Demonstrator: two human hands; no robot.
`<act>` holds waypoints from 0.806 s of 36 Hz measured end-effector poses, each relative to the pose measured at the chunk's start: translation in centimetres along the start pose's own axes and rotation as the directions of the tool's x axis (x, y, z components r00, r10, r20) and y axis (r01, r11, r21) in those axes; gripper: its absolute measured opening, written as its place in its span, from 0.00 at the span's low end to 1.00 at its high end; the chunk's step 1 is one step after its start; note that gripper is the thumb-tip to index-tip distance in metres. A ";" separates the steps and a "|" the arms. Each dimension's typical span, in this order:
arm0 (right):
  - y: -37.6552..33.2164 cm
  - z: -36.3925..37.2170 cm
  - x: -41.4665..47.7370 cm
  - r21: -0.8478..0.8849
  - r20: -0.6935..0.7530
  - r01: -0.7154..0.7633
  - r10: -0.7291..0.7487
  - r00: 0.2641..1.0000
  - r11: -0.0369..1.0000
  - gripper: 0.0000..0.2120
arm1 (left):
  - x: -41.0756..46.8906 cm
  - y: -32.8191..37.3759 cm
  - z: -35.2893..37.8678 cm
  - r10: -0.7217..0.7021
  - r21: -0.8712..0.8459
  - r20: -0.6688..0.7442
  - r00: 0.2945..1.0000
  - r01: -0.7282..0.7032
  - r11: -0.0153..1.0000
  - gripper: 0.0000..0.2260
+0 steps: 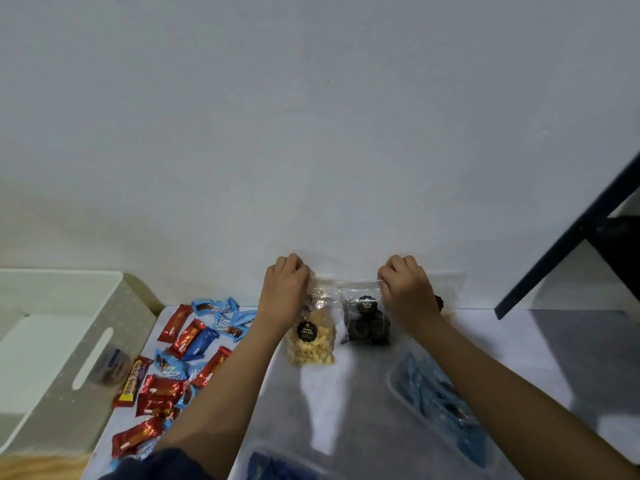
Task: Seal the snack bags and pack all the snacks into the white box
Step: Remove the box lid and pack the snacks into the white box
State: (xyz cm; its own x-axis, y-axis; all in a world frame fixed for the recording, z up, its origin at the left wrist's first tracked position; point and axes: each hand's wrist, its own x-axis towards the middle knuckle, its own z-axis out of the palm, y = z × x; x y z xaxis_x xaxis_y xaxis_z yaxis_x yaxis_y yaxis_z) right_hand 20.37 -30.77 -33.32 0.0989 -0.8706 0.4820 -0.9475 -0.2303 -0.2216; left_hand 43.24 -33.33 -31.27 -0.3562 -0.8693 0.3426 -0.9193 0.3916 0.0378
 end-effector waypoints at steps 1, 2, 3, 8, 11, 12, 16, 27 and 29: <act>0.0 0.0 -0.1 0.014 0.008 0.001 -0.001 1.000 1.000 0.05 | -0.1 -0.2 0.0 0.012 -0.017 -0.004 1.000 -0.012 1.000 0.10; 0.0 -0.2 -0.1 0.031 0.018 -0.005 0.005 1.000 1.000 0.04 | -0.2 -0.3 0.0 0.020 -0.036 -0.013 1.000 -0.021 0.999 0.10; -0.1 -0.3 -0.2 0.060 0.025 -0.020 0.019 1.000 0.998 0.03 | -0.2 -0.4 -0.1 0.027 -0.059 -0.023 0.999 -0.028 0.998 0.09; -1.2 -2.1 0.1 0.294 0.106 -0.141 0.115 0.988 0.945 0.03 | -0.7 -0.9 -1.5 0.072 -0.168 -0.042 0.997 -0.078 0.983 0.01; -2.4 -3.7 0.7 0.355 0.181 -0.180 0.122 0.976 0.917 0.05 | -0.9 -1.9 -2.6 0.086 -0.230 -0.037 0.996 -0.092 0.969 0.02; -2.9 -4.3 0.8 0.356 0.178 -0.176 0.119 0.977 0.918 0.04 | -0.9 -2.3 -3.0 0.085 -0.256 -0.046 0.995 -0.094 0.962 0.02; -5.5 -6.0 1.4 0.346 0.099 -0.198 0.174 0.980 0.917 0.05 | -0.5 -4.0 -5.4 0.123 -0.340 -0.093 0.988 -0.147 0.929 0.05; -19.5 -9.9 4.2 0.291 -0.234 -0.184 0.256 0.938 0.939 0.06 | -0.5 -14.2 -15.8 0.212 -0.428 -0.275 0.938 -0.317 0.846 0.05; -23.1 -10.1 4.8 0.319 -0.277 -0.150 0.243 0.930 0.936 0.06 | -1.1 -16.9 -17.7 0.198 -0.437 -0.297 0.934 -0.318 0.841 0.06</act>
State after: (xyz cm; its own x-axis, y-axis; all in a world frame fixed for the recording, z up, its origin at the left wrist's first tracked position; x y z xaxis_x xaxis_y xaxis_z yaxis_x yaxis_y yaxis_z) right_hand 39.66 -25.28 -17.31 -0.2229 -0.7449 0.6288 -0.8044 -0.2238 -0.5503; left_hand 62.14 -33.66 -15.65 -0.4656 -0.6448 0.6062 -0.5874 0.7375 0.3332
